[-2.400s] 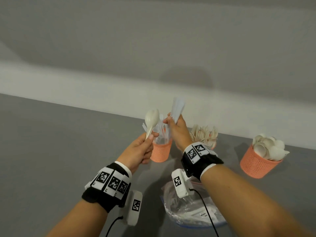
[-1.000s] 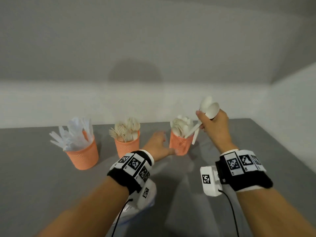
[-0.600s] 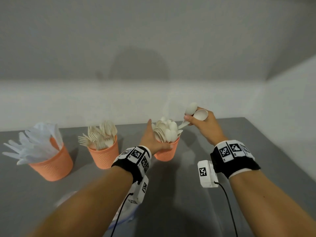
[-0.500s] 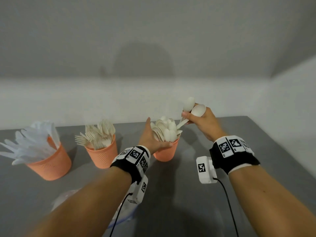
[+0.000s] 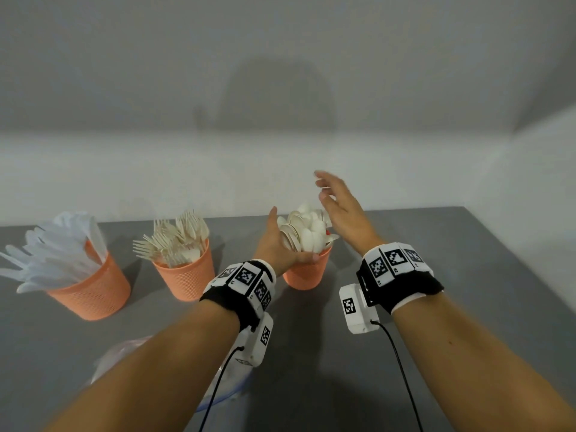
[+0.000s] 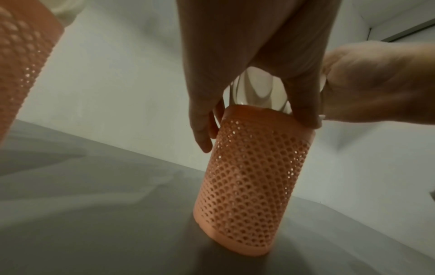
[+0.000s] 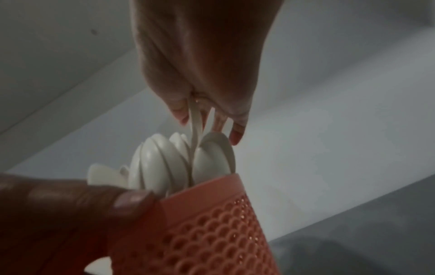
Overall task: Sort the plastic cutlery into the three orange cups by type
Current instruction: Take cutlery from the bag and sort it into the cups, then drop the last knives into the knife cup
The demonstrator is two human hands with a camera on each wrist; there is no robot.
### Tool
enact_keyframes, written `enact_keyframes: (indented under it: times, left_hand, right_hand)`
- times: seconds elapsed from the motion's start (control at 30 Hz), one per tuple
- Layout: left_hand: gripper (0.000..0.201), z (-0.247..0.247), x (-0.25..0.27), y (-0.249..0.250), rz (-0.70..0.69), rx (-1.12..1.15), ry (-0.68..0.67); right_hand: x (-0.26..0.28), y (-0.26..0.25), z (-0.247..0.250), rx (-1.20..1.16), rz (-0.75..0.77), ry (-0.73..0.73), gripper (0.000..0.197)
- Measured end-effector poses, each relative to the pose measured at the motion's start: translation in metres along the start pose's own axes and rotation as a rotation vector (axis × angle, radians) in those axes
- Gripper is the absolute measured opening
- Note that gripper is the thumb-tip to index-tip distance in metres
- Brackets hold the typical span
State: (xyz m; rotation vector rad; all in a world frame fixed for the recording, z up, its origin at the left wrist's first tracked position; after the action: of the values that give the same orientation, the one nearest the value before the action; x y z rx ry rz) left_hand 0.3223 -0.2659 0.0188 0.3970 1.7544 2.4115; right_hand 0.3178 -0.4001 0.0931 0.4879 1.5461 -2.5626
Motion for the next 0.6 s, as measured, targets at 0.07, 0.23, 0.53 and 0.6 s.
enact_keyframes:
  times: [0.07,0.23,0.53,0.6]
  left_hand:
    - [0.127,-0.001,-0.001,0.0,-0.005,0.0,-0.002]
    - [0.126,0.0,0.002,0.001,-0.013,-0.025,-0.009]
    - [0.07,0.069,0.101,0.065,-0.251,-0.079,0.082]
    - [0.046,0.084,0.147,0.067,-0.295,-0.067,-0.029]
  right_hand:
    - [0.001,0.013,-0.017,0.223,-0.034,-0.134,0.035]
    - [0.01,0.034,-0.031,0.48,-0.253,-0.336,0.049]
    - [0.036,-0.066,-0.037,0.252,0.204,0.0,0.019]
    - [0.053,-0.087,-0.072,0.184,0.215,-0.22,0.018]
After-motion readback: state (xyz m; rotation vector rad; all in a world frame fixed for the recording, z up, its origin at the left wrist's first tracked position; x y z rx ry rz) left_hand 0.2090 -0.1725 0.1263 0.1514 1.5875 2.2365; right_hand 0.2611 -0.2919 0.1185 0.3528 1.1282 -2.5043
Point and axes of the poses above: each hand's wrist, its own x-axis away from the middle knuckle, its own z-axis out of the back of the hand, y = z × x, the point moved 7 cm from there along -x, towards the middle knuckle
